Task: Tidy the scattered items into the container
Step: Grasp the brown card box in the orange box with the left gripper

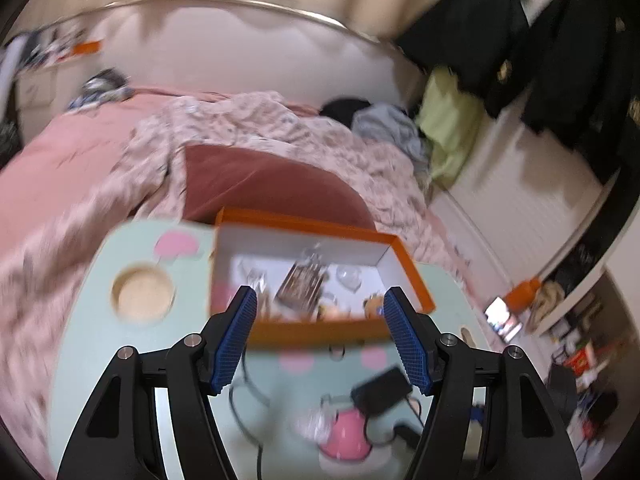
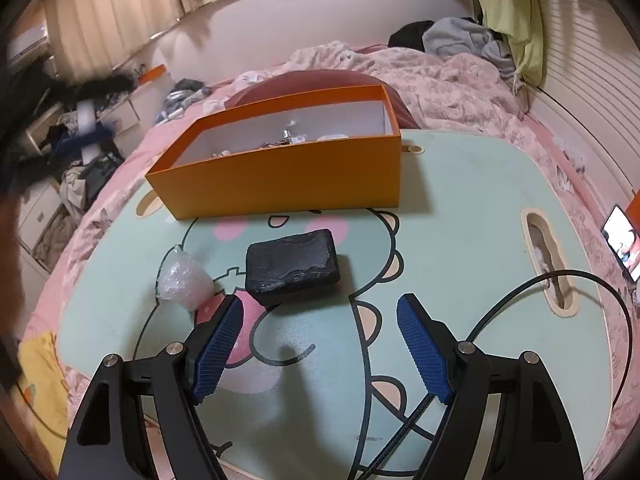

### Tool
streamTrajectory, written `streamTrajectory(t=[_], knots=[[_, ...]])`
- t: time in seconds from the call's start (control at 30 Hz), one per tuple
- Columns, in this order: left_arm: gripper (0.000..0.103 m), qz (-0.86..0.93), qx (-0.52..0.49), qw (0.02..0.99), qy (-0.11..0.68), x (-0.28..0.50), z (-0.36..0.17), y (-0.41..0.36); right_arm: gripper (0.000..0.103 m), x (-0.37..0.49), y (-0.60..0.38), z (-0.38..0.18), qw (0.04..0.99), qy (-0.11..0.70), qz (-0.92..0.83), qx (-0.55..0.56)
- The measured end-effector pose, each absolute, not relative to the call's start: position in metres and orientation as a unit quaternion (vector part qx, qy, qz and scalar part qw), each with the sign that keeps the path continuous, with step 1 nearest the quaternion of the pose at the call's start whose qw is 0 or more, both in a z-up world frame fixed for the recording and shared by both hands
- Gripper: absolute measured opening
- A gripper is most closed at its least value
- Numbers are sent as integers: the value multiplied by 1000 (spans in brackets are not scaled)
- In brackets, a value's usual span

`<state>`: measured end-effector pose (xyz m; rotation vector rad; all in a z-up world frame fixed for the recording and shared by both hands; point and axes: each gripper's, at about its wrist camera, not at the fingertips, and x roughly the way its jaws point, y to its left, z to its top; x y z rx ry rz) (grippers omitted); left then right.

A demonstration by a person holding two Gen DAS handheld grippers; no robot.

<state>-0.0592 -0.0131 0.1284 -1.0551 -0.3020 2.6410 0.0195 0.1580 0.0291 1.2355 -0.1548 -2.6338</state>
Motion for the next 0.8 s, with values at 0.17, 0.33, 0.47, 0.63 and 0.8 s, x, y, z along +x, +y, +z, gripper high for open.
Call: streamTrajectory(t=[0.17, 0.33, 0.47, 0.63, 0.8], knots=[[54, 851, -495, 173, -21, -143, 100, 34, 79, 20, 159, 26, 116, -59, -895, 426], [54, 816, -561, 134, 39, -184, 52, 50, 79, 19, 159, 25, 121, -64, -893, 430], [54, 813, -567, 112, 78, -194, 33, 56, 79, 18, 160, 23, 124, -69, -891, 432], [43, 800, -581, 126, 76, -194, 19, 63, 79, 17, 161, 22, 123, -72, -889, 436], [41, 804, -579, 120, 60, -196, 17, 54, 79, 17, 161, 21, 124, -73, -887, 439]])
